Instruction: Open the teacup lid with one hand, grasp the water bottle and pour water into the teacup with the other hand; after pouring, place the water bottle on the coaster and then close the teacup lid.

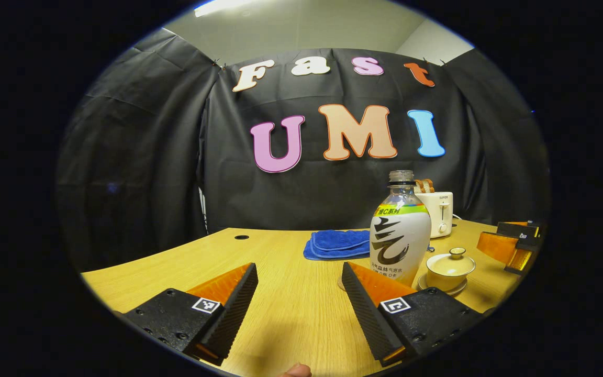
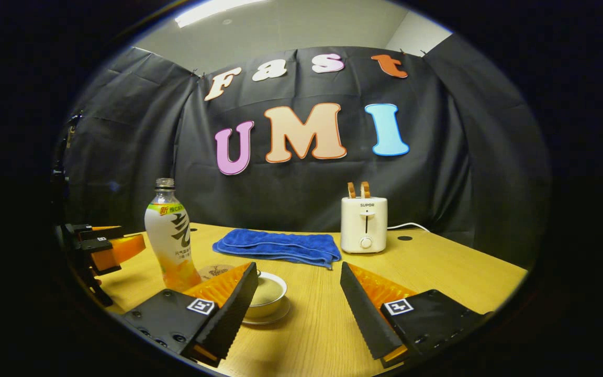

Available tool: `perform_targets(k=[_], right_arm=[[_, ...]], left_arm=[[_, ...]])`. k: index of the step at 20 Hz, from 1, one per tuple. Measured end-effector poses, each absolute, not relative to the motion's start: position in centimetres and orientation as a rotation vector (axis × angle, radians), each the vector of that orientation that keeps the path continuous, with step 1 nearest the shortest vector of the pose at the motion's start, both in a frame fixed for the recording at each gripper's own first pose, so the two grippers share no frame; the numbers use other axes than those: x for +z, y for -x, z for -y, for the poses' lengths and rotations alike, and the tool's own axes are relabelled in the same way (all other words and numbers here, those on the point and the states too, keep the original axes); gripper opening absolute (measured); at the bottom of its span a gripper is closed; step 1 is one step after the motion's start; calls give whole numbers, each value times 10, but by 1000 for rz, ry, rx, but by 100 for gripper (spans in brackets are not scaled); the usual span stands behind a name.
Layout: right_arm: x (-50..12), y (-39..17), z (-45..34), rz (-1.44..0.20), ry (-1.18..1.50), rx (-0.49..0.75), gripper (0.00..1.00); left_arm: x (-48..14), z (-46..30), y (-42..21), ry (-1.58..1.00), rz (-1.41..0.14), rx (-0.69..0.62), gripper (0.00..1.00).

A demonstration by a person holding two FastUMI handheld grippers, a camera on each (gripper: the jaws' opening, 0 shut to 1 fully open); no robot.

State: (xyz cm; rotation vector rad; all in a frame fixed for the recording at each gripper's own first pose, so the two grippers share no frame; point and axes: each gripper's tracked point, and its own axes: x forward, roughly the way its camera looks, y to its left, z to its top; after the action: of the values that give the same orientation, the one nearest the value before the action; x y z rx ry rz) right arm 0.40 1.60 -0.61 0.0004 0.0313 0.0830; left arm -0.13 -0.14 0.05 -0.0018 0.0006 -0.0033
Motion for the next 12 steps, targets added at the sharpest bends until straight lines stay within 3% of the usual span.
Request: perform_targets(k=[12], right_arm=[[1, -28, -63, -139, 130, 272, 100]], left_arm=[[0, 1, 1, 3, -2, -3, 95]])
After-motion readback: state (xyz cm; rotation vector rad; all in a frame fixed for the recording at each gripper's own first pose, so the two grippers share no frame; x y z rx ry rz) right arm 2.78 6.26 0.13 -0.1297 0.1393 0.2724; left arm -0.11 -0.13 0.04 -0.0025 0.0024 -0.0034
